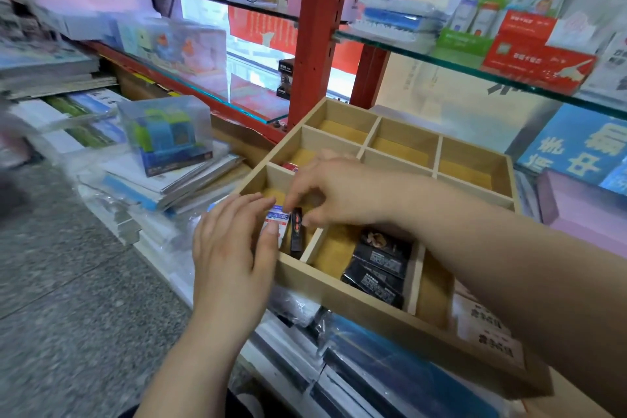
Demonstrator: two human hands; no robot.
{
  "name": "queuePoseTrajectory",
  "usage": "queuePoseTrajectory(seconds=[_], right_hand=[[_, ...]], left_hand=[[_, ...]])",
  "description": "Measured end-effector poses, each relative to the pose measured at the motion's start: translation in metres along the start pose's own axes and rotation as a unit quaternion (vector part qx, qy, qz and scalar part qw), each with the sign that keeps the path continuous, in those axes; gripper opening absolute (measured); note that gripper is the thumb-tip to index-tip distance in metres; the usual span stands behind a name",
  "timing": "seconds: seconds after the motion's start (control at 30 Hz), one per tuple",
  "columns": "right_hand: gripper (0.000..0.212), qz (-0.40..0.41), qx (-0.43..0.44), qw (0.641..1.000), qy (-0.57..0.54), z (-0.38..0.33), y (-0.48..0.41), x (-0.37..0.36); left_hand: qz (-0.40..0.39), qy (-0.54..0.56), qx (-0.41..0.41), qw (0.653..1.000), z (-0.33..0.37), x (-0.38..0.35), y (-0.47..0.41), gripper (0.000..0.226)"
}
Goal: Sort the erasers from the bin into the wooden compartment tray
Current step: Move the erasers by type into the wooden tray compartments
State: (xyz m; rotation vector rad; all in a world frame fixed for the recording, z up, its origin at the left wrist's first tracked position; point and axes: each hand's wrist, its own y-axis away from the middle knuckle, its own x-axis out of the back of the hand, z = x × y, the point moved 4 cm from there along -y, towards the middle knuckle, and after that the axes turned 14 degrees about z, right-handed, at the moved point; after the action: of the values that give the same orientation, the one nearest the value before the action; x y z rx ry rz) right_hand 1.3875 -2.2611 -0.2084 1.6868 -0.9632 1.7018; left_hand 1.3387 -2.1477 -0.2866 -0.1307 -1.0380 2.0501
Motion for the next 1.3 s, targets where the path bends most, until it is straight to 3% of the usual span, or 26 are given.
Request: queuePoseTrajectory(seconds=[0.1,0.23,0.5,0.67,0.87,0.97,1.07,1.17,1.23,1.3], right_hand=[[0.030,-0.076,0.004,0.996,0.048,-0.005,-0.014,-0.002],[0.015,-0.095,0.022,0.994,0.050,-0.008,-0.023,-0.002],[0.007,0.031,0.024,0.999,0.002,0.004,-0.021,-0.001],[0.021,0.102,-0.055,0.982,-0.152,0.012,-0.005,0.026],[0.010,0.094,-0.135,0.961,-0.223,0.030,0.059,0.034],[0.017,0.109,-0.150,0.966,-0.180,0.035,0.078,0.017],[0.006,0.108,-0.120,0.985,-0.059,0.032,0.086,0.010],[0.014,0.093,-0.081,0.992,0.030,0.031,0.089,0.008],[0.019,0.066,-0.064,0.995,0.047,0.030,0.088,0.006],[0.022,0.096,-0.029,0.995,0.017,0.028,0.086,0.005]], left_hand=[[-0.002,0.006,-0.001,1.000,-0.001,0.001,-0.001,0.044],[-0.003,0.022,-0.009,1.000,-0.001,0.003,-0.004,0.042],[-0.008,0.042,-0.003,0.999,-0.002,0.004,-0.005,0.042],[-0.006,0.048,0.003,0.999,-0.001,0.004,-0.005,0.040],[-0.010,0.040,0.002,0.999,0.000,0.004,-0.004,0.043],[-0.012,0.033,0.008,0.999,0.000,0.003,-0.004,0.046],[-0.012,0.026,0.008,1.000,0.000,0.003,-0.003,0.048],[-0.012,0.022,0.009,1.000,0.000,0.002,-0.003,0.049],[-0.013,0.024,0.012,1.000,0.000,0.002,-0.003,0.049],[-0.012,0.029,0.012,0.999,0.000,0.002,-0.003,0.048]])
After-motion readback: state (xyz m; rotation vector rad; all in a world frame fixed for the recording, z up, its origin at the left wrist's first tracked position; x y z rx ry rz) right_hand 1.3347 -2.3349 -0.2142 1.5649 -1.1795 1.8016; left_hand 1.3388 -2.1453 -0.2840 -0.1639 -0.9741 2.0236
